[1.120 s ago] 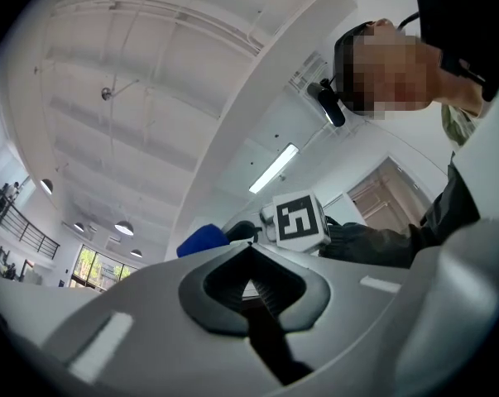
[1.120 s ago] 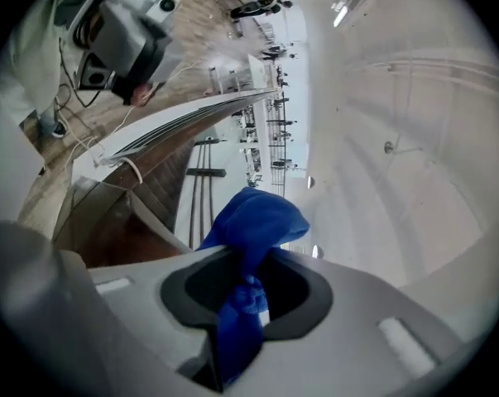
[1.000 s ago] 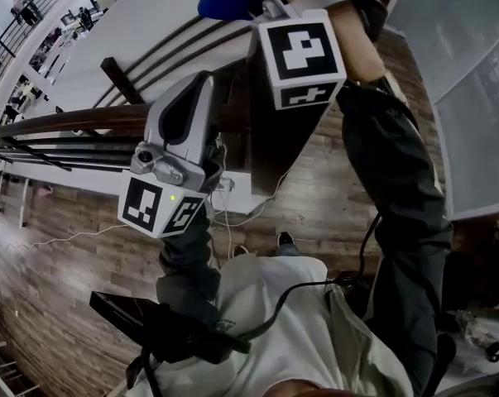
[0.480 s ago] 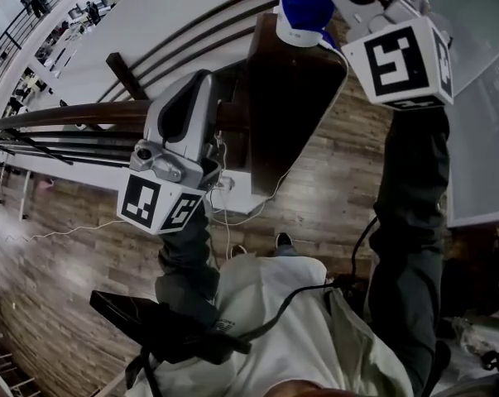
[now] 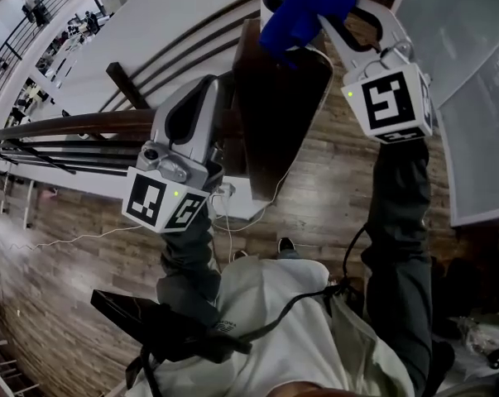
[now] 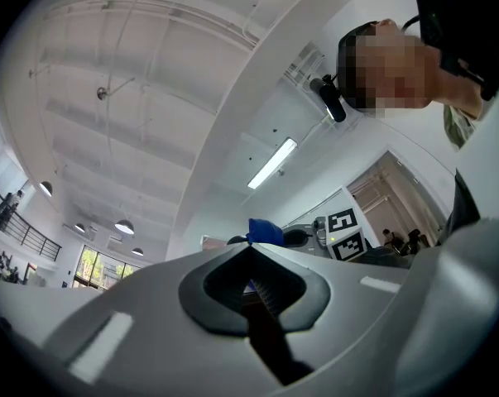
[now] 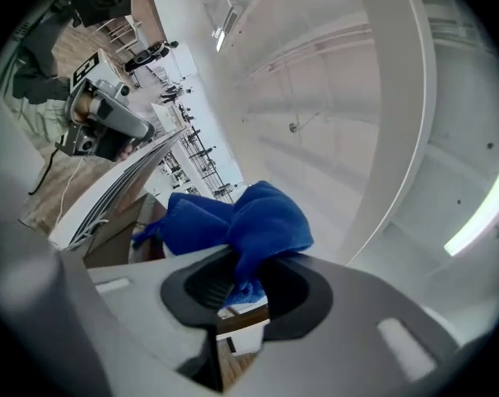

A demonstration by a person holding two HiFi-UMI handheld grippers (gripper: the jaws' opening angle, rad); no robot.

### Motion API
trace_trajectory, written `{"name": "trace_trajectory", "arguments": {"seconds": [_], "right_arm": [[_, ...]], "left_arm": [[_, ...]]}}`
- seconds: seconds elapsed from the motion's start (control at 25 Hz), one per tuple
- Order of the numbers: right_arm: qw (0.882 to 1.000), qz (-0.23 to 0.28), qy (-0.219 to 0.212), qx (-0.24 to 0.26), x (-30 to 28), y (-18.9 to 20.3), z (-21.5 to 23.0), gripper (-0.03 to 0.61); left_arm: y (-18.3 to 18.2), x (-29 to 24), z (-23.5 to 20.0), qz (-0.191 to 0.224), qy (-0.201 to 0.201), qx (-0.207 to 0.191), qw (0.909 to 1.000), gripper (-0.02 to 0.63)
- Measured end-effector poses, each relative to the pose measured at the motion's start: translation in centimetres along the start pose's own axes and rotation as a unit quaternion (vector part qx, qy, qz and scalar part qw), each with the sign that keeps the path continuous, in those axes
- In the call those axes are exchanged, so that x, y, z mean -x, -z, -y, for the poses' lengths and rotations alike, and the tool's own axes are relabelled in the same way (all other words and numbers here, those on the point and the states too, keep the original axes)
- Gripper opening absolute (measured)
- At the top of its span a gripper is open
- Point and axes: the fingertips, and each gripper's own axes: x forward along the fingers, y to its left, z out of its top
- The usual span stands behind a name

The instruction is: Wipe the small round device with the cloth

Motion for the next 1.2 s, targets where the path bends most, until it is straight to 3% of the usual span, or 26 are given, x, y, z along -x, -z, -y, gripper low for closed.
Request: {"name": "trace_trajectory", "arguments": {"seconds": [0.16,0.32,0.4,0.68,0.84,0.92,1.08,1.2], "right_arm": [[0.999,-0.016,-0.036,0.017,0.9,-0.7,-1.0,0.086],[1.0,0.006,0.026,0.007,0.4,-1.5,2.9,0.086],[0.999,-0.005,0.035,0.002,-0.5,-0.7,3.8,0.086],[0.997,-0.045,-0.033,-0.054,-0.7,3.4,-2.0,0.086],[0.996,-0.042,-0.056,-0.054,-0.4,3.9,-2.9,0.086],[0.998,-0.032,-0.034,-0.041,-0.2,3.3,-1.3,0.086],[0.998,0.02,0.057,-0.027,-0.2,-0.2,4.0,0.086],[0.997,0.031,0.065,0.002,-1.2,-1.9,5.0,0.086]], "left_arm": [[-1.3,-0.1,0.0,0.001,0.003,0.002,1.0,0.005],[-1.2,-0.1,0.5,0.002,0.004,0.004,1.0,0.005],[-1.2,-0.2,1.2,0.003,0.005,0.002,1.0,0.005],[-1.0,0.5,1.0,-0.002,0.001,-0.004,1.0,0.005],[-0.1,0.2,0.7,-0.009,-0.003,-0.001,1.0,0.005],[-0.1,0.0,1.0,-0.009,0.0,-0.001,1.0,0.005],[0.2,-0.2,1.2,-0.01,0.001,0.001,1.0,0.005],[0.5,-0.2,1.1,-0.011,-0.001,0.001,0.9999,0.005]]}}
